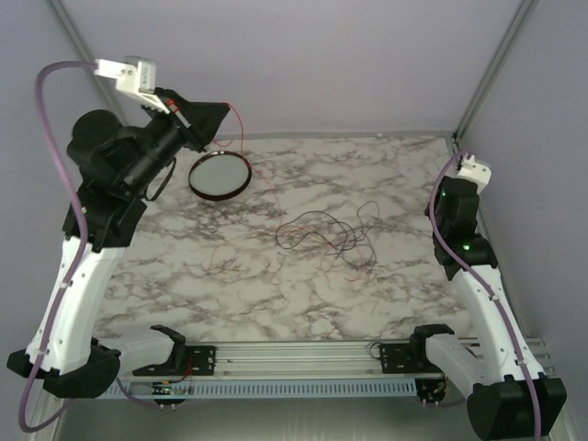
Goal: Zip-tie the wires
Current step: Untie the cable at the center of the board.
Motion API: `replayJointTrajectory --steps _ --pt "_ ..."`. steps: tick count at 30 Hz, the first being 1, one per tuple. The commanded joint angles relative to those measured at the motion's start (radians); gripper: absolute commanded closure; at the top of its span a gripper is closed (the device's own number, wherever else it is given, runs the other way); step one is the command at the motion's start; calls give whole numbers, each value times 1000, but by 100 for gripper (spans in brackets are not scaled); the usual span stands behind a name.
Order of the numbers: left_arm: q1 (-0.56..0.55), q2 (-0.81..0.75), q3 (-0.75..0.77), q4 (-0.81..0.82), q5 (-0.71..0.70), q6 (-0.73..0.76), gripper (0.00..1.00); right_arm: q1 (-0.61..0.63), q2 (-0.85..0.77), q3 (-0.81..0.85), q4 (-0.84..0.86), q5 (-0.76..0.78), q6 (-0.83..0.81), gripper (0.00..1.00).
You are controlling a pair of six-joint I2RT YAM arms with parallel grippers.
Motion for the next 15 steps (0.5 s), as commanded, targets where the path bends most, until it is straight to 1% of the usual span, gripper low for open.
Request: replayJointTrajectory --steps 1,3,4,6,9,13,15 --pt "5 51 -33 4 59 -19 100 -6 5 -9 65 -359 -56 62" --pt "5 55 -47 24 68 -20 100 -4 17 -35 98 -577 -84 51" --pt "5 59 -49 31 71 -22 100 1 27 -45 116 -661 -87 46" --pt "5 66 -50 42 76 -24 100 19 55 -92 157 -777 -90 38" --pt "5 76 -44 58 81 -29 100 73 127 -110 197 -842 -82 32" --pt "5 92 -33 73 95 -39 100 200 230 -91 224 -847 -99 20" --pt "5 96 -27 73 98 -40 100 262 284 -81 240 -846 -104 16"
